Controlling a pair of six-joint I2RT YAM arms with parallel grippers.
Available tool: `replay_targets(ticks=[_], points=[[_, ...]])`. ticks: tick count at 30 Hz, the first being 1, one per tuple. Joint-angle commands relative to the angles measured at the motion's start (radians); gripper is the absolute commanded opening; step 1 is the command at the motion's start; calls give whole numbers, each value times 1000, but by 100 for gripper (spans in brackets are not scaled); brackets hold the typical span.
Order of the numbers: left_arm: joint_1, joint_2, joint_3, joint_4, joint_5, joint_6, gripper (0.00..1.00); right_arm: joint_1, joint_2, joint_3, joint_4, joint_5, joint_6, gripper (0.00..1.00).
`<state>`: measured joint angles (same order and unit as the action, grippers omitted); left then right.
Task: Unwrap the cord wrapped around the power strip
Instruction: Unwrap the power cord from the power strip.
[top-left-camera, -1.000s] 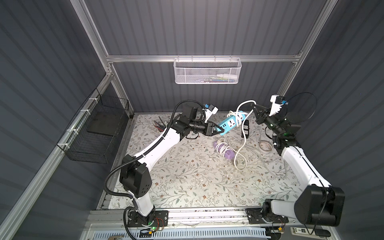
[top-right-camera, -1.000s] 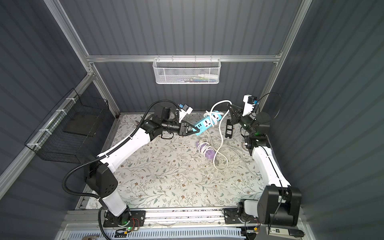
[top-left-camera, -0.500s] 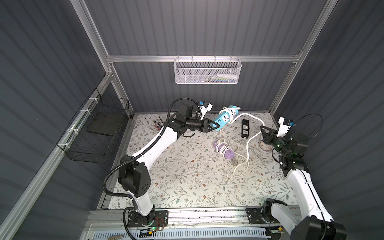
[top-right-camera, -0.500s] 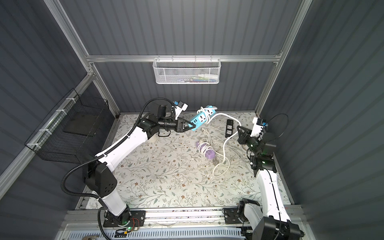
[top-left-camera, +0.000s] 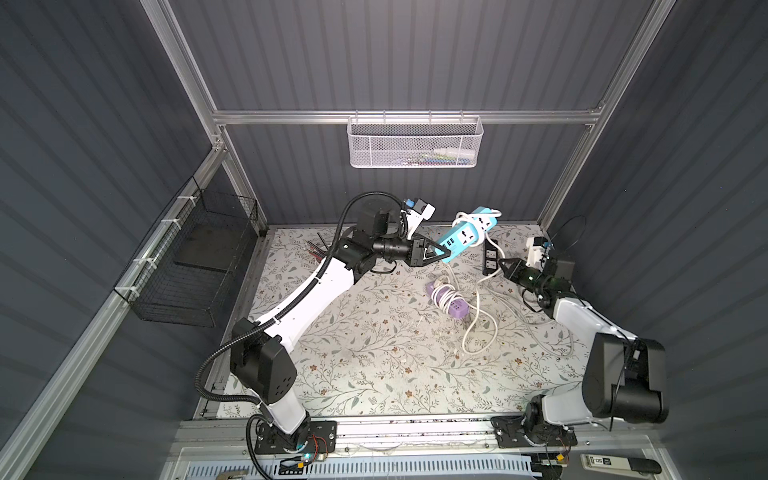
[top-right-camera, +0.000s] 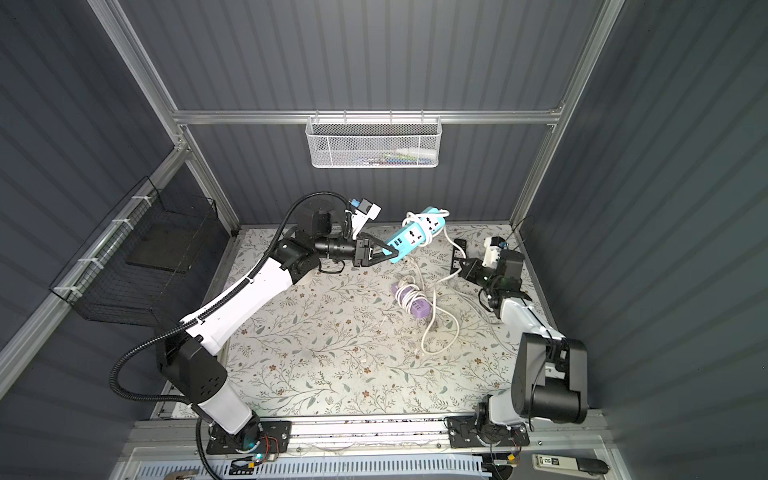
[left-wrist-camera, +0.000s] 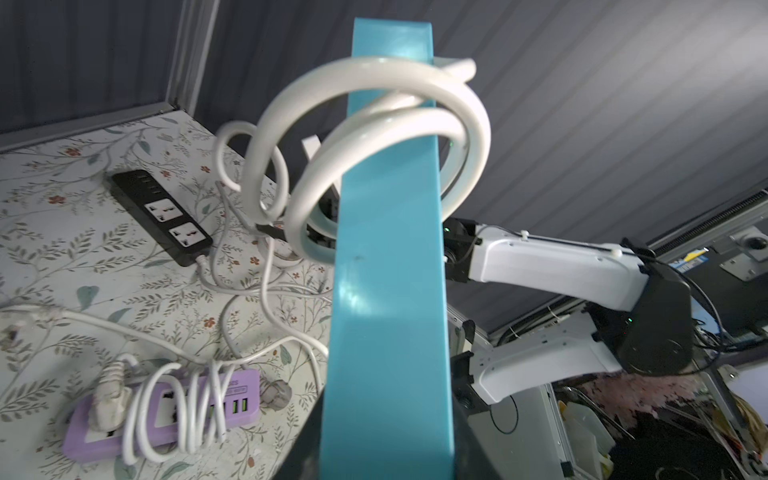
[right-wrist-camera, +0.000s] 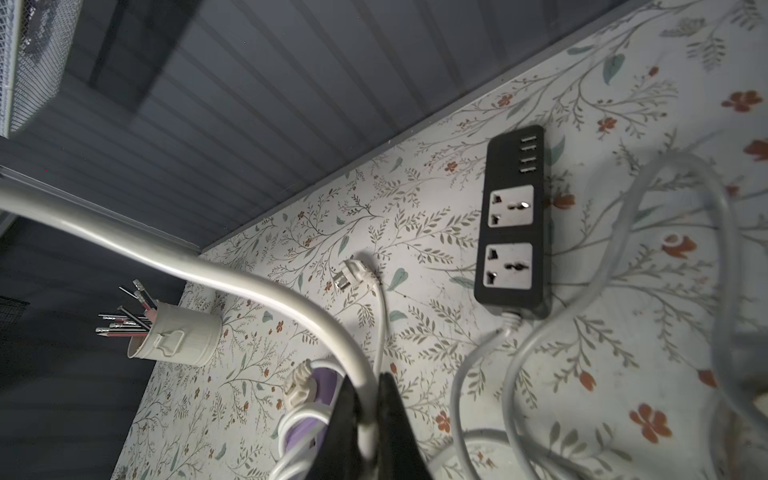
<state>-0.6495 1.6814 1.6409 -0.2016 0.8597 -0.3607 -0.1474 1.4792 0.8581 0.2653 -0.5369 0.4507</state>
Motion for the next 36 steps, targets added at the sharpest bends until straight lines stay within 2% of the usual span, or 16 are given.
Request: replay_targets(ticks=[1, 8, 13, 19, 24, 31, 36], points=[[-22, 2, -11, 20, 54, 27, 0, 6, 7, 134, 16, 9, 13, 0], [-22, 74, -24, -27, 9, 49, 0, -2, -50, 378, -145, -11, -23, 0], [-1, 117, -22, -54, -49, 54, 0, -39, -153, 425, -204, -53, -5, 0], [51, 93, -54, 15, -78, 19, 0, -144, -304, 310, -247, -81, 33, 0], [74, 45, -33, 39, -107, 14, 0, -221, -388, 125, -260, -76, 25, 0], [79, -2, 3, 37, -135, 28, 0, -250, -367, -75, -200, -58, 20, 0], [79, -22, 11, 43, -151, 28, 0, -249, -259, -153, -124, -54, 38, 0]])
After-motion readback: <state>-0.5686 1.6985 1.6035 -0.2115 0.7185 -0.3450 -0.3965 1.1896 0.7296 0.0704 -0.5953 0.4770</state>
